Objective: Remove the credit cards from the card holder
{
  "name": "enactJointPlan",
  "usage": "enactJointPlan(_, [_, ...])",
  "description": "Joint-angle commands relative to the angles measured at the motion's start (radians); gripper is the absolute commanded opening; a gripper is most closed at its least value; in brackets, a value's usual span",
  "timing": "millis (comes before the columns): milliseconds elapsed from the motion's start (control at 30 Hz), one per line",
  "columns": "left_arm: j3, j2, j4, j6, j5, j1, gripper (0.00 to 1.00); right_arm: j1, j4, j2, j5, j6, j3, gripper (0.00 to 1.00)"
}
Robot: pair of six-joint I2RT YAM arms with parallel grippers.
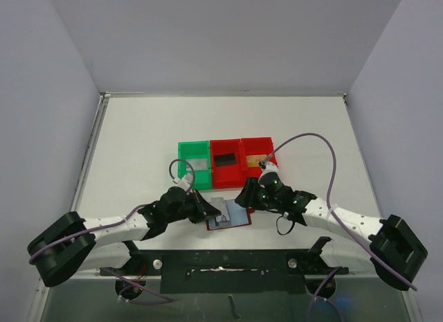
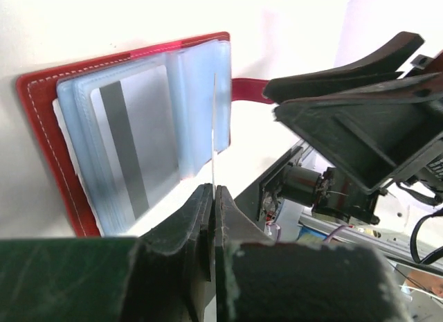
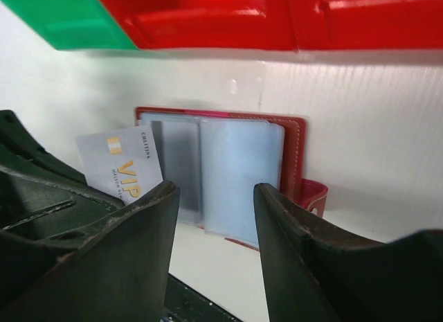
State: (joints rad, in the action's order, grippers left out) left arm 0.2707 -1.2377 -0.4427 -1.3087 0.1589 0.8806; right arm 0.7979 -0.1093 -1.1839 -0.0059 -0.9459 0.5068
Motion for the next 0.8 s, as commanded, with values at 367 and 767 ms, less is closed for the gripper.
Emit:
enactJointPlan(367, [0.056, 0.429, 0.591, 0.052, -0.273, -0.024, 0.0, 0.014, 0.182, -0.126, -0.225, 0.036, 0.13, 0.48])
enactJointPlan(767, [0.075, 0.459, 0.552, 0.134, -0.257, -0.028, 0.0, 0.028, -0.197, -0.322, -0.043, 0.15, 0.437, 0.51])
